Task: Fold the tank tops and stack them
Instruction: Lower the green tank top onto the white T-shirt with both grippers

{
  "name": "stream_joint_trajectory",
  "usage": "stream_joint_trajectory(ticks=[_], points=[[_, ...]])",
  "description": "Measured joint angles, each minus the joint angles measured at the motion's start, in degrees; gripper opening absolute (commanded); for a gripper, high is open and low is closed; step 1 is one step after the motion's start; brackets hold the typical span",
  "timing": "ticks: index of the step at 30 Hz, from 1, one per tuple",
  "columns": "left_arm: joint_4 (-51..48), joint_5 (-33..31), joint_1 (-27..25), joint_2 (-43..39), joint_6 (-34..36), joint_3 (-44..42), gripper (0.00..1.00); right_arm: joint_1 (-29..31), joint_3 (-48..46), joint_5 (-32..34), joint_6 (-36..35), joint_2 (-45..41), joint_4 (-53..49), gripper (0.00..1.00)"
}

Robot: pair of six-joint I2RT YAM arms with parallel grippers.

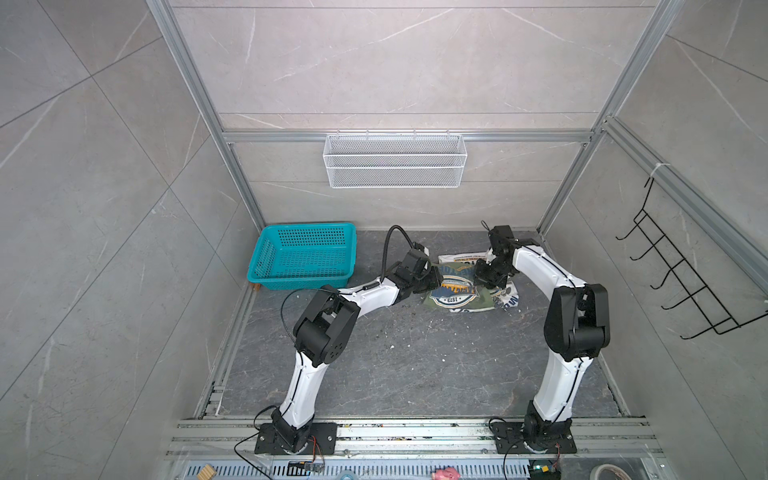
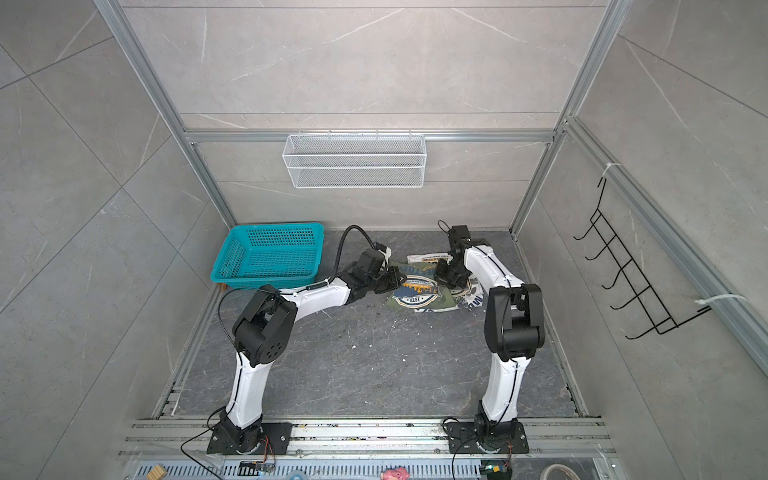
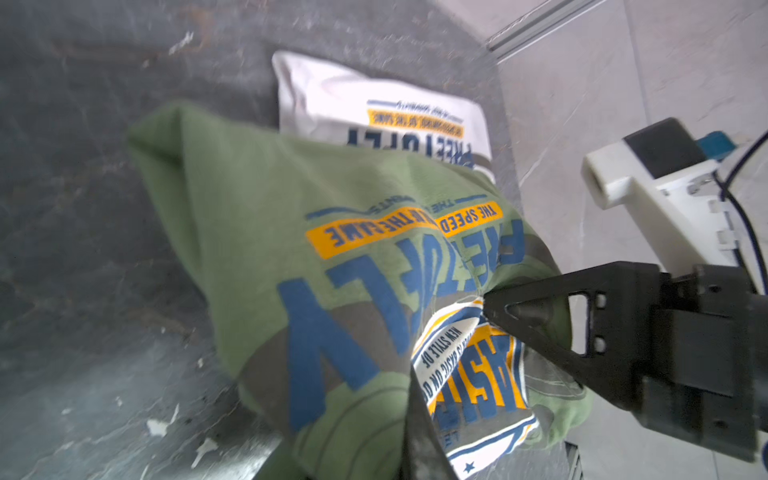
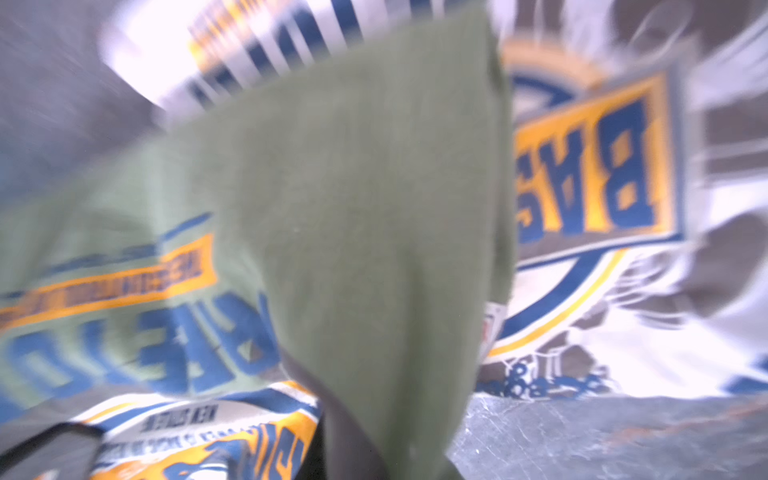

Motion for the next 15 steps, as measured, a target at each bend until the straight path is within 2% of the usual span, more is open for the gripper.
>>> stream_joint_trajectory(ticks=[9, 15], points=[[-3.54, 0.50, -0.35, 1.97, 0.00, 16.11, 0.00, -5.16, 14.01, -1.22, -0.98, 0.13, -3.85, 0.05], [-4.87, 0.61, -2.21, 7.41, 0.48, 24.06, 0.00, -8.76, 14.40, -1.77, -1.81, 0.39, -4.55, 0.06]])
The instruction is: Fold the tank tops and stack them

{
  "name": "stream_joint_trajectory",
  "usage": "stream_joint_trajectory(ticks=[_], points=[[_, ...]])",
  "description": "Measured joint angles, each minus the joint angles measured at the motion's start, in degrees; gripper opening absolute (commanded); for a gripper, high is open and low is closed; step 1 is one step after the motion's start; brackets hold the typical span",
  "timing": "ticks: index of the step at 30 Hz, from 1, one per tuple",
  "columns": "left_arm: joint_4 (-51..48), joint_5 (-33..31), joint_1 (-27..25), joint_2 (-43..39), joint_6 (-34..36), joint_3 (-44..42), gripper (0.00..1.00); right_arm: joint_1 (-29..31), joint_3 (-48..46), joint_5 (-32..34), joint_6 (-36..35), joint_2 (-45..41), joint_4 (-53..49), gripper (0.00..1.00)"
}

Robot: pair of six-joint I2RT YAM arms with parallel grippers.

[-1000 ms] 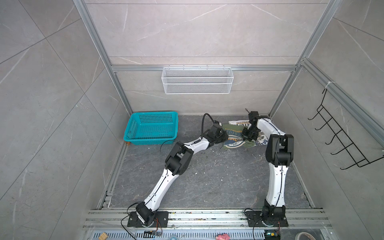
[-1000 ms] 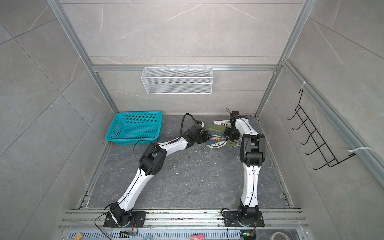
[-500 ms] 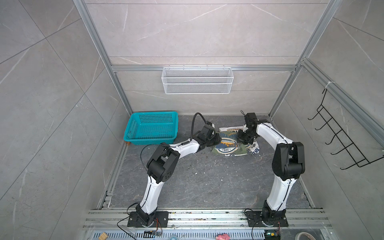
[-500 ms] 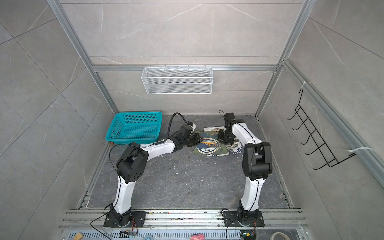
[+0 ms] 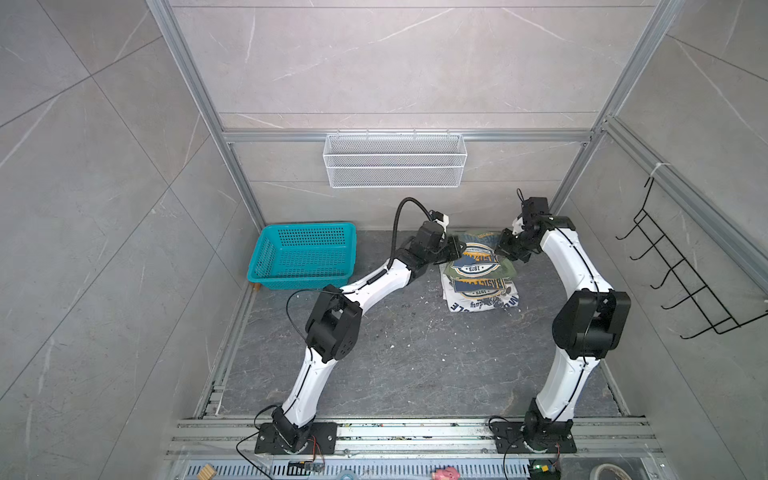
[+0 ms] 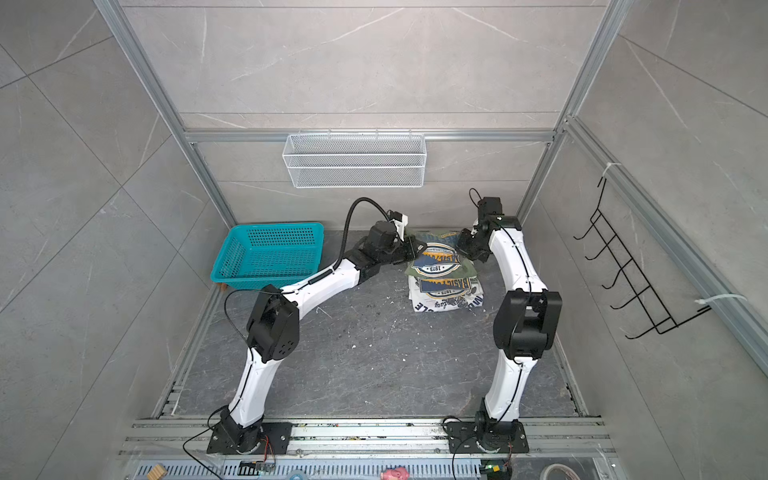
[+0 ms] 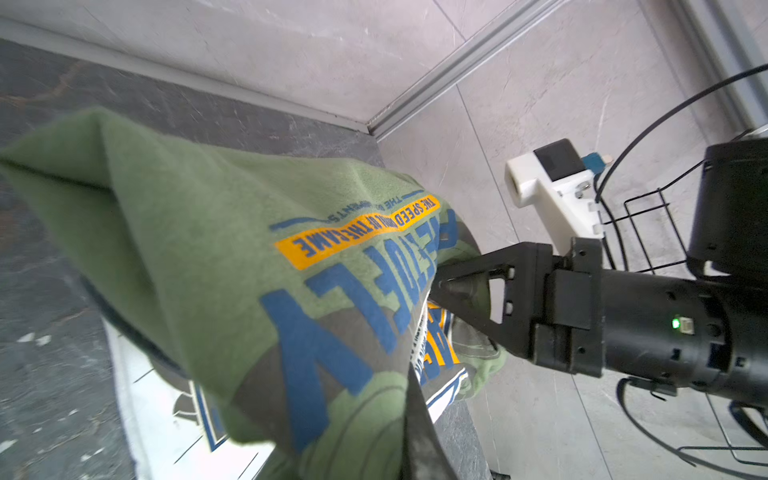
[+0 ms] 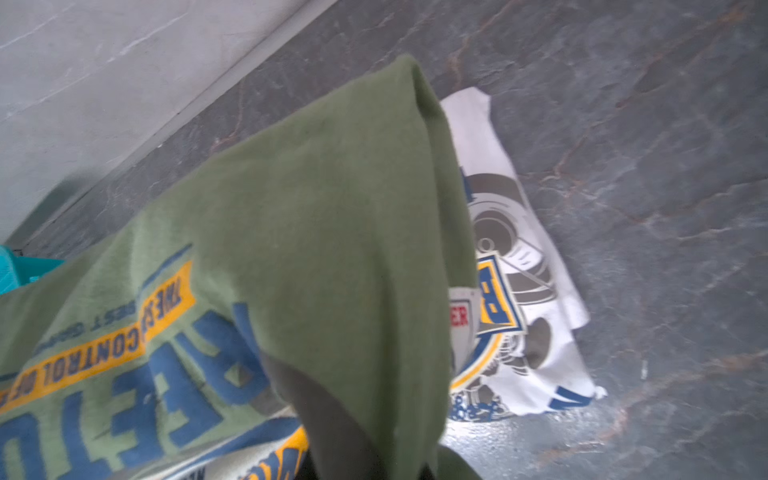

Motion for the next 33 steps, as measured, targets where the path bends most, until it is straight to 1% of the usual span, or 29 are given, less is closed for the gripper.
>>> stream_joint_trajectory(ticks=[5, 8, 13, 19, 20, 21, 22, 23, 24, 25, 26, 27, 30, 33], points=[[-4.11, 1.25, -0.37, 9.09, 0.90, 7.32, 0.00, -1.81, -2.69, 1.46, -0.98, 2.36, 0.04, 0.06], [-6.82, 1.53, -0.37, 12.68, 1.49, 7.52, 0.00, -2.60, -5.20, 1.14, -1.27, 5.44, 0.04, 0.06], [-8.98, 1.38, -1.20, 12.76, 1.62, 2.99, 0.00, -2.62, -8.94, 0.24, -1.46, 8.00, -0.39, 0.07], [-11.52, 1.46, -1.36, 11.63, 0.83, 2.71, 0.00, -2.60, -8.28, -0.04, -2.05, 8.07, -1.68, 0.09], [-12.28, 1.46, -1.38, 11.08, 0.61, 2.71, 0.00, -2.60, -8.17, -0.20, -2.12, 8.07, -1.86, 0.10], [-13.05, 1.44, -1.42, 10.56, 0.46, 2.73, 0.00, -2.60, -8.15, -0.33, -2.16, 8.07, -1.99, 0.14], [-13.86, 1.42, -1.49, 10.12, 0.28, 2.82, 0.01, -2.60, -8.15, -0.46, -2.29, 8.07, -2.16, 0.23], [-14.71, 1.42, -1.55, 9.84, 0.15, 3.15, 0.08, -2.60, -8.15, -0.55, -2.45, 8.07, -2.43, 0.34], [-15.76, 1.38, -1.60, 9.75, 0.09, 3.69, 0.14, -2.60, -8.11, -0.17, -2.62, 8.07, -2.67, 0.43], [-16.61, 1.38, -1.60, 9.68, 0.02, 4.09, 0.20, -2.73, -8.09, 0.17, -2.91, 8.07, -2.71, 0.48], [-17.57, 1.36, -1.55, 9.62, -0.07, 4.26, 0.27, -2.91, -8.07, 0.66, -2.93, 8.07, -2.82, 0.55], [-18.60, 1.33, -1.49, 9.51, -0.55, 4.26, 0.36, -3.19, -8.07, 1.01, -2.86, 8.07, -2.91, 0.60], [-21.20, 0.72, -1.16, 8.70, -0.61, 3.15, 0.54, -4.13, -8.09, 2.19, -3.02, 7.76, -2.99, 0.73], [-23.17, -0.39, -0.57, 7.54, -0.44, 2.21, 0.63, -4.87, -8.07, 2.91, -2.91, 6.36, -2.95, 0.79]])
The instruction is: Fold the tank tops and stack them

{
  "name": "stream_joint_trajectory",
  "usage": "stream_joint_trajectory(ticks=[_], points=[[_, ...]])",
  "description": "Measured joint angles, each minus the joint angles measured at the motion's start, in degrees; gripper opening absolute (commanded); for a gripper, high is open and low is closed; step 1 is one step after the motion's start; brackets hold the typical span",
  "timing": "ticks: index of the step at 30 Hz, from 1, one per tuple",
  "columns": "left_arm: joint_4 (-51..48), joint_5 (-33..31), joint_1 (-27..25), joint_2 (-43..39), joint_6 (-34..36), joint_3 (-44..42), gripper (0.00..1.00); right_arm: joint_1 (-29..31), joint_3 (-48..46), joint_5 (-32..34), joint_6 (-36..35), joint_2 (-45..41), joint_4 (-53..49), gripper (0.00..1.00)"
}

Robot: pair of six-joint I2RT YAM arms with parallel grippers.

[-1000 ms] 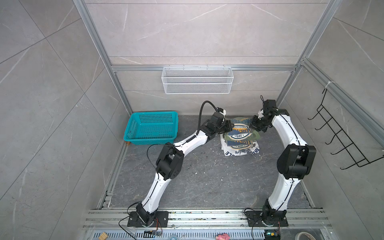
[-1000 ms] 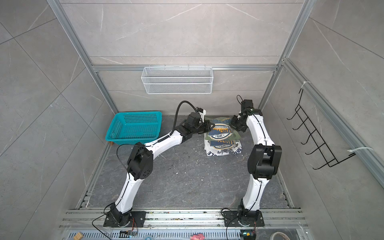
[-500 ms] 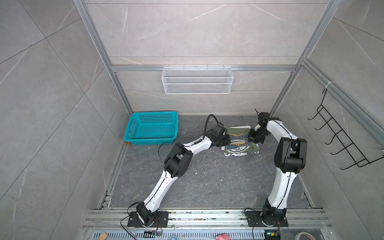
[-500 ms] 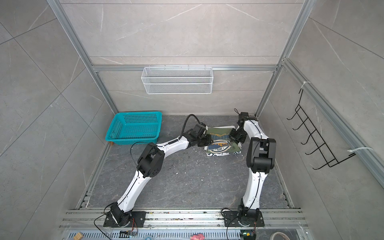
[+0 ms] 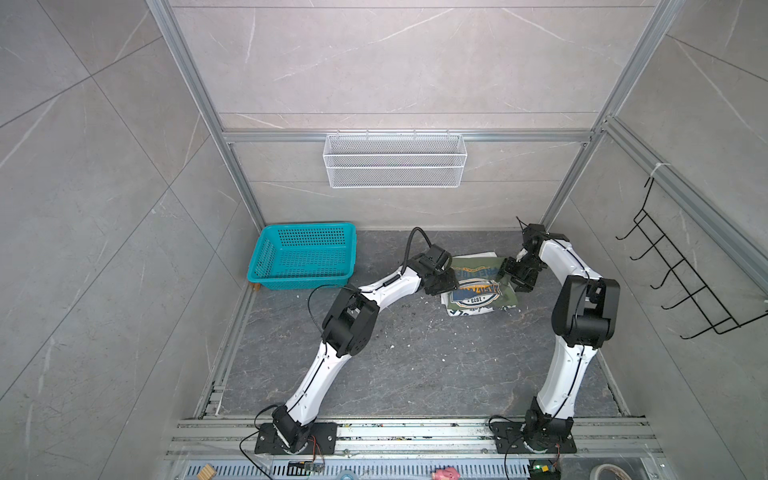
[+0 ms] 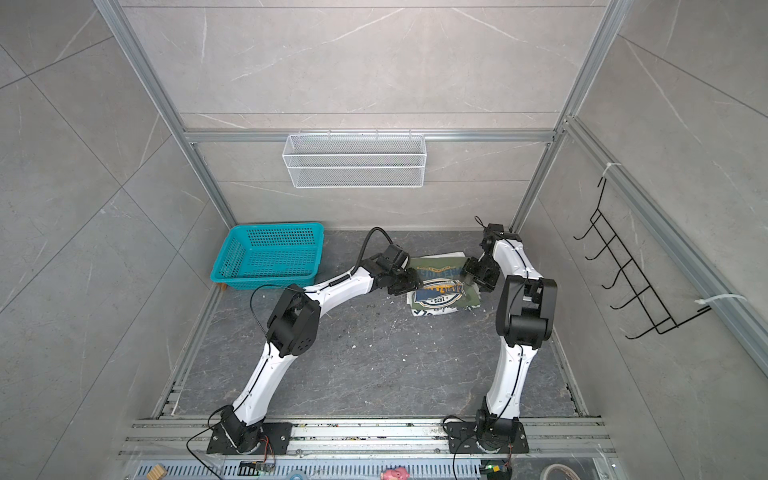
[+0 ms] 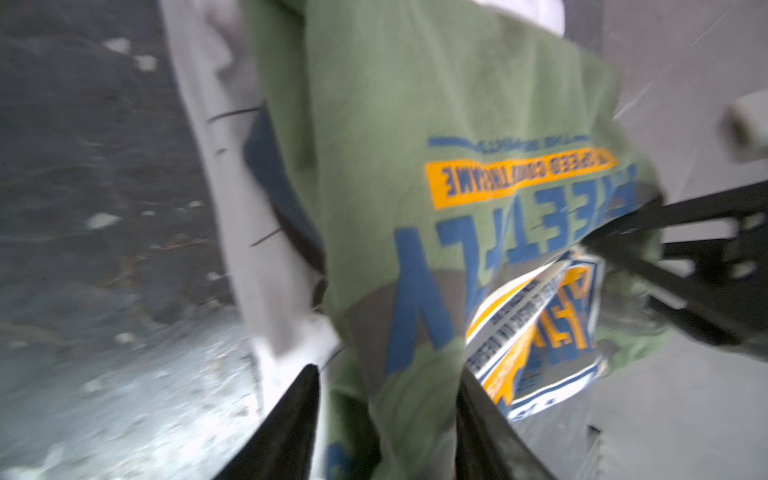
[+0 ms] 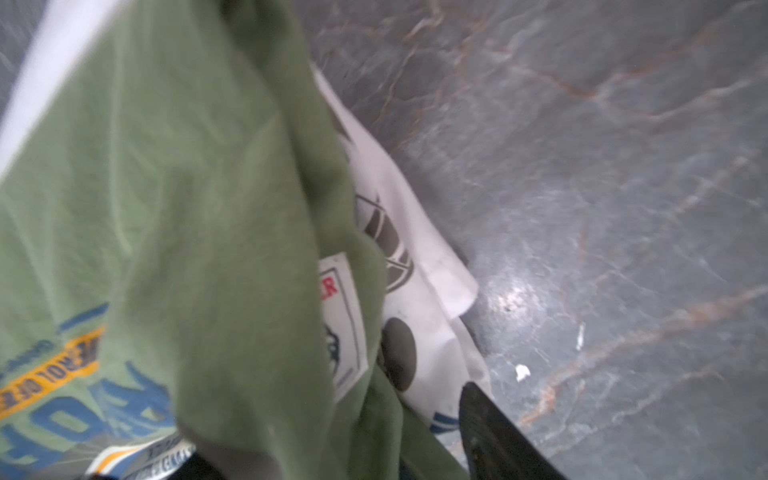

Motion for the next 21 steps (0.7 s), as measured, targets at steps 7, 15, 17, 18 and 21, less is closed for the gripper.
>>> stream_joint_trajectory(ticks=[7, 15, 17, 18, 21], points=[[-4.02, -0.33, 3.82, 0.44, 0.37, 7.10, 0.75, -0.81, 6.25, -1.40, 0.15, 0.00, 0.72, 0.82], [-5.42, -0.07, 6.71, 8.85, 0.00, 23.12, 0.72, -0.85, 17.05, -3.61, 0.20, 9.38, 0.83, 0.81], [-5.46, 0.37, 6.69, 11.06, -0.55, 24.26, 0.67, -0.85, 17.44, -4.04, 0.17, 11.34, 0.94, 0.78], [-5.49, 0.61, 6.62, 11.98, -0.83, 24.50, 0.66, -0.85, 17.42, -4.44, 0.17, 12.04, 0.94, 0.77], [-5.25, 2.03, 6.49, 14.73, -1.51, 24.61, 0.60, -0.87, 17.25, -6.16, 0.17, 12.96, 1.51, 0.72]])
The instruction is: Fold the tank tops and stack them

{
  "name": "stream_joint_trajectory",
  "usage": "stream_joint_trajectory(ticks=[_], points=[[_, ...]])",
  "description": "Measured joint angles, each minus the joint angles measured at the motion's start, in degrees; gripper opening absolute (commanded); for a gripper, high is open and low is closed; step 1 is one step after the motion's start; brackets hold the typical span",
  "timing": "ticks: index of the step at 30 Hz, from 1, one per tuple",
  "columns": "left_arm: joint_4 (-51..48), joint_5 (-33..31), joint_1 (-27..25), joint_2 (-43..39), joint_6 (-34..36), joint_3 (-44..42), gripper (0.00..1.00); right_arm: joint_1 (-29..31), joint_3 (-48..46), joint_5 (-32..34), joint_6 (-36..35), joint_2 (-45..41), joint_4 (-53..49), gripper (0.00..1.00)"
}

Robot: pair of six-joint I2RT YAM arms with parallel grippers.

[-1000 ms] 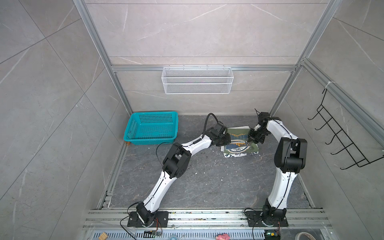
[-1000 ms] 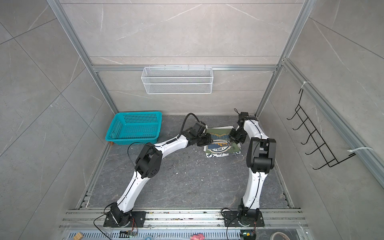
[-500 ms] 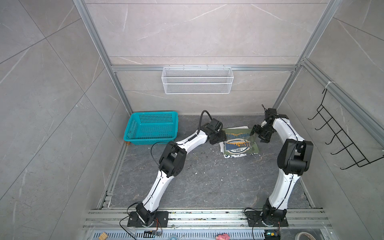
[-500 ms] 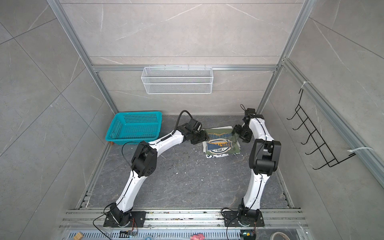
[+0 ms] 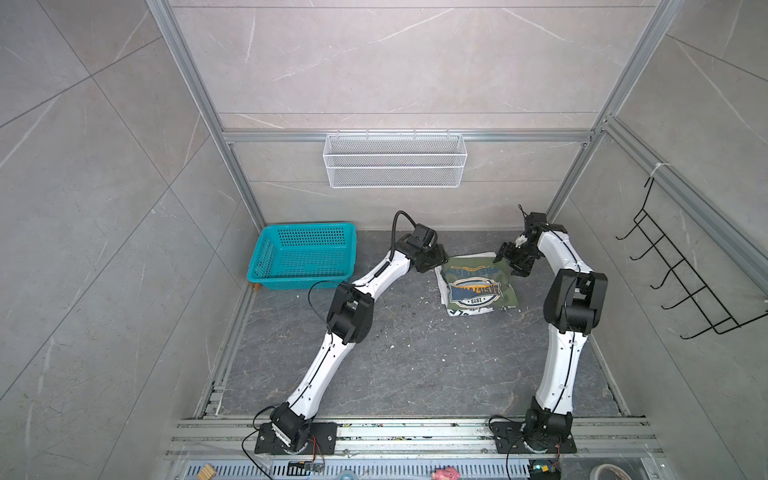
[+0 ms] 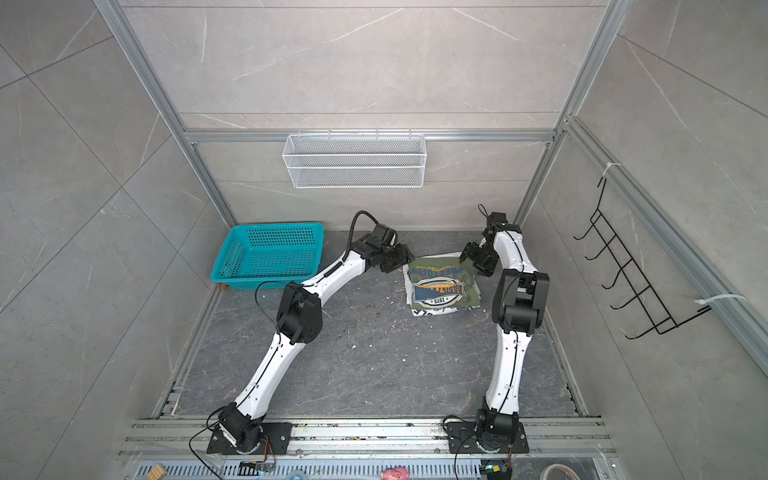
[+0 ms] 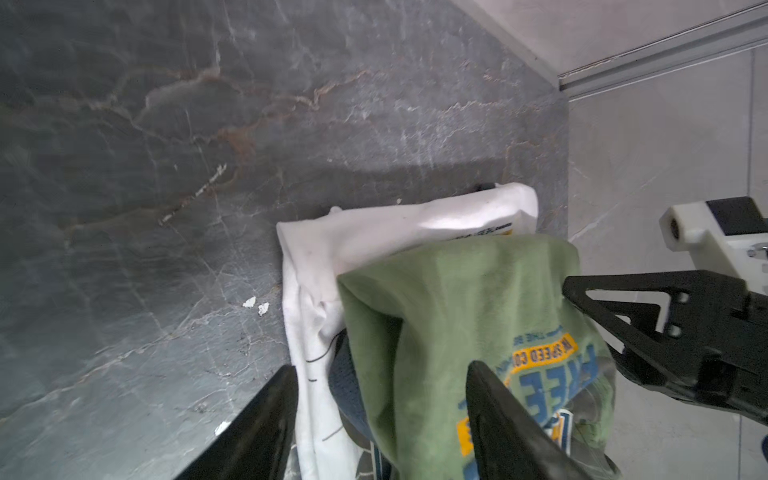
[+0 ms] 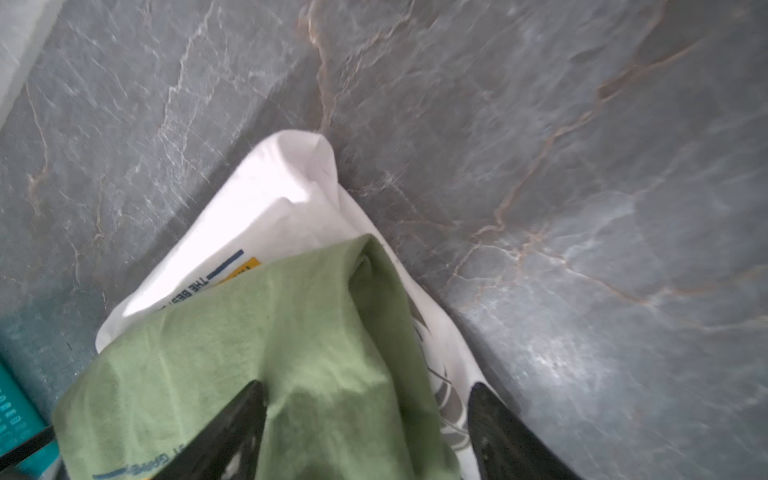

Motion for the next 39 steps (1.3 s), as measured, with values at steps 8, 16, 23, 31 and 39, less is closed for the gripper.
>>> stream_joint_trajectory(ticks=[8, 16, 23, 31, 39], points=[[3.41, 2.80, -0.13, 3.65, -1.29, 1.31, 0.29, 0.02, -0.33, -2.64, -0.31, 0.02, 2.16, 0.46], [7.52, 3.91, -0.13, 3.69, -1.49, 2.05, 0.08, 0.04, -0.33, -3.45, -1.42, 0.02, 3.23, 0.30], [9.51, 2.78, -0.20, 3.45, -0.04, 0.59, 0.04, 0.22, -1.25, -4.72, -1.53, -0.63, 6.82, 0.21], [10.80, 0.28, -0.24, 3.26, 0.70, -1.84, 0.09, 0.26, -6.58, -6.08, -1.51, -2.40, 15.39, 0.17], [11.39, -1.36, -0.15, 3.10, 0.68, -3.23, 0.41, 0.26, -5.77, -3.04, -2.25, -1.07, 16.83, 0.45]])
